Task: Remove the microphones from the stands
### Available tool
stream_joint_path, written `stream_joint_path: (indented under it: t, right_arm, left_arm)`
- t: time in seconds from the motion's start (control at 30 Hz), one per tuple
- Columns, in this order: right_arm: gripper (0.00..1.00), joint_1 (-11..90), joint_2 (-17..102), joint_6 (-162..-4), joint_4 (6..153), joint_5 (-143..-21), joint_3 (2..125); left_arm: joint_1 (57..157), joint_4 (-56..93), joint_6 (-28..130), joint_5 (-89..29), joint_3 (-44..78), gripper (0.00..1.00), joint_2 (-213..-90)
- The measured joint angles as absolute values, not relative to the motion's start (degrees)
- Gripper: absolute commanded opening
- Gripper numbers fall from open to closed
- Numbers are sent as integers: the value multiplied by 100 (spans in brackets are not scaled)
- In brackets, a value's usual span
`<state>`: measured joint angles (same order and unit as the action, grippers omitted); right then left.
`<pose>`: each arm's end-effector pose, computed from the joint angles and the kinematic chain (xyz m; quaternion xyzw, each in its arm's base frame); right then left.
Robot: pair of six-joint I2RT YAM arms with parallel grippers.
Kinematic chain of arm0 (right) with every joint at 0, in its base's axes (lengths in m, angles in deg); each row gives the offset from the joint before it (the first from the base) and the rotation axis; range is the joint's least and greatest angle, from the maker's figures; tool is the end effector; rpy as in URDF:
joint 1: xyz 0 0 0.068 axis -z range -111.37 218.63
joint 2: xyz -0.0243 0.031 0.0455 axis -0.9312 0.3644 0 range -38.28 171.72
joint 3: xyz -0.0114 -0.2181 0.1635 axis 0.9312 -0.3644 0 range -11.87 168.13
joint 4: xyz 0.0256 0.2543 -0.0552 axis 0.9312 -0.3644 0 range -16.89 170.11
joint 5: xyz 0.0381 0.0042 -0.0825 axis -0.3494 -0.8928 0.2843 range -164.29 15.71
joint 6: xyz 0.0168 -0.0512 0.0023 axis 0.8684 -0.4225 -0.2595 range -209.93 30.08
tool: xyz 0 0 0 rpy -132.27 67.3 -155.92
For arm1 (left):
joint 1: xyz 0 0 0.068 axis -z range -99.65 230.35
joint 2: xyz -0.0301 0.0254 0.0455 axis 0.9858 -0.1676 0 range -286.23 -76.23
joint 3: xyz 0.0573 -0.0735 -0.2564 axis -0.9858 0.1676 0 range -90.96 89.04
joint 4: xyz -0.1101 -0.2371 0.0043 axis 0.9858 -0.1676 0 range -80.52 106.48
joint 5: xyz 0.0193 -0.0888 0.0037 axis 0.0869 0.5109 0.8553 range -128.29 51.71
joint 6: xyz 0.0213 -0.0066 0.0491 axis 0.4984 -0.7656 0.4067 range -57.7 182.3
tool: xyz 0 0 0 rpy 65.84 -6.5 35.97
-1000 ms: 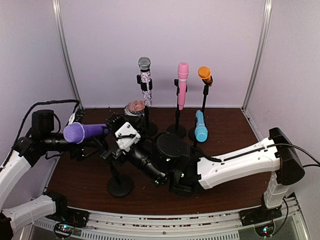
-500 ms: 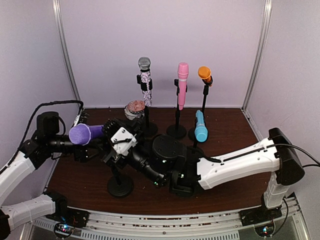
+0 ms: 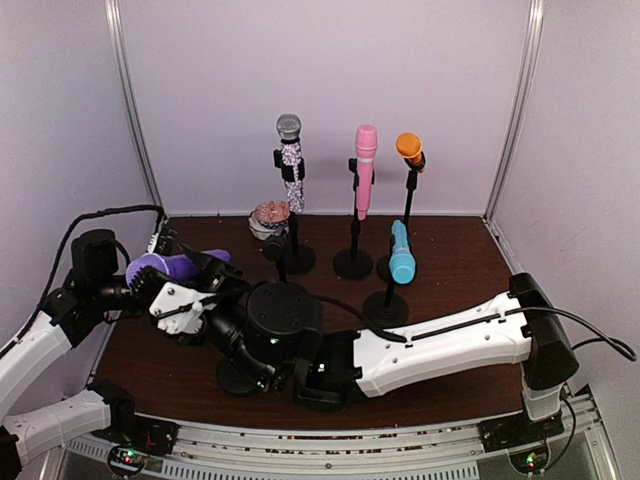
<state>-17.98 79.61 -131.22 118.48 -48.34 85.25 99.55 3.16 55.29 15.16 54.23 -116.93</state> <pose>0.0449 0.4931 0.3482 -0.4375 0.4155 0.1805 0.7767 0.1414 -0.0795 0.2889 0.3363 0.6963 -0.4744 0.4207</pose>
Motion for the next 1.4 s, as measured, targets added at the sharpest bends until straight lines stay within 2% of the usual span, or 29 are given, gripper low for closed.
stream_joint_path:
  t: [0.13, 0.23, 0.37, 0.5, 0.57, 0.7, 0.77, 0.97, 1.4]
  right_arm:
    - [35, -1883, 8090, -13570, 11877, -4677, 8708]
    - [18, -1896, 8098, -13841, 12034, -4548, 8741]
    - [7, -1877, 8120, -13940, 12156, -4480, 8743]
    - [6, -1898, 8131, -13957, 12228, -4478, 8728]
    - [5, -1894, 8131, -13946, 12309, -4471, 8687]
    - [0, -1857, 8125, -13855, 12668, -4475, 8507]
    - [0, -1813, 8120, -13796, 12843, -4493, 8431]
    - [0, -1730, 8042, -13369, 13221, -4624, 8214]
    - [0, -1616, 7725, -12996, 13695, -4864, 7550]
  left_arm:
    - [9988, 359, 5503, 1459, 5432, 71, -11722]
    - [10064, 453, 5479, 1448, 5434, 75, -11781]
    - [10158, 569, 5464, 1437, 5447, 78, -11899]
    - [10222, 744, 5383, 1437, 5491, 73, -11988]
    - [10222, 838, 5313, 1468, 5509, 62, -12034]
    - [10276, 1050, 5193, 1669, 5546, 16, -12076]
    - [10342, 1162, 5363, 1737, 5565, 5, -12072]
    - [10362, 1304, 5383, 1743, 5594, 0, -12047]
    - [10473, 1312, 5155, 1098, 5579, 0, -11995]
